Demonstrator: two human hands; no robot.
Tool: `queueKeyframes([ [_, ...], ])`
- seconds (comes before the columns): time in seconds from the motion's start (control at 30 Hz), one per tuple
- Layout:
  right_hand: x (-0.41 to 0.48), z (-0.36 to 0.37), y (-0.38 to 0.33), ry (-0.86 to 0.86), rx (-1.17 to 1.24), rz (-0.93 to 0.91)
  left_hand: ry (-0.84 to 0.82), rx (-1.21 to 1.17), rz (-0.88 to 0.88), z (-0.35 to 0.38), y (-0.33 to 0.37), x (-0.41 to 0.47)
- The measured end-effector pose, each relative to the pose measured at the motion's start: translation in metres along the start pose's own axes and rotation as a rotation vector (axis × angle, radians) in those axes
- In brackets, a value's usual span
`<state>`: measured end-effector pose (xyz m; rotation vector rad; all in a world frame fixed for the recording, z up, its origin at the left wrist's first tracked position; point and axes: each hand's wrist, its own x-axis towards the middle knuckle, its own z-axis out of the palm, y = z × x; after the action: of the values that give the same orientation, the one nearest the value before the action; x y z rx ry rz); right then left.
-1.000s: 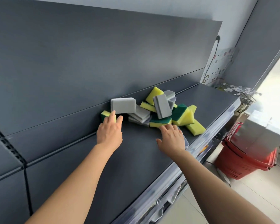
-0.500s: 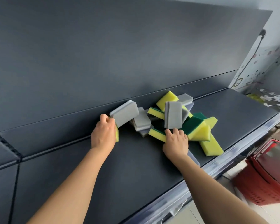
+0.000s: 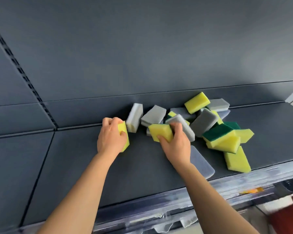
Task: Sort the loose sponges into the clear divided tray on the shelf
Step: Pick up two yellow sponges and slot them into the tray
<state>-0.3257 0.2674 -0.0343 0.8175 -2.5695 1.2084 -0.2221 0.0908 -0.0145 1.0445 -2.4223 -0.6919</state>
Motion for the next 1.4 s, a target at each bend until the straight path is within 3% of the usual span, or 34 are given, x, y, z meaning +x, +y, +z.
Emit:
queueKeyframes([
  [0.2,-0.010,0.014,-0.035,-0.118,0.254,-0.056,0.070,-0.174,-0.104,-0.029,-0.024,-0.024],
  [0.5,-0.037,0.050,-0.105,-0.390,0.440,-0.139,0.201,-0.586,-0.261,-0.090,-0.079,-0.070],
  [0.8,-0.090,0.098,-0.197,-0.444,0.551,-0.259,0.345,-0.643,-0.324,-0.172,-0.162,-0.130],
  [1.4,-0.243,0.204,-0.402,-0.593,0.587,-0.413,0.460,-0.654,-0.375,-0.342,-0.343,-0.222],
])
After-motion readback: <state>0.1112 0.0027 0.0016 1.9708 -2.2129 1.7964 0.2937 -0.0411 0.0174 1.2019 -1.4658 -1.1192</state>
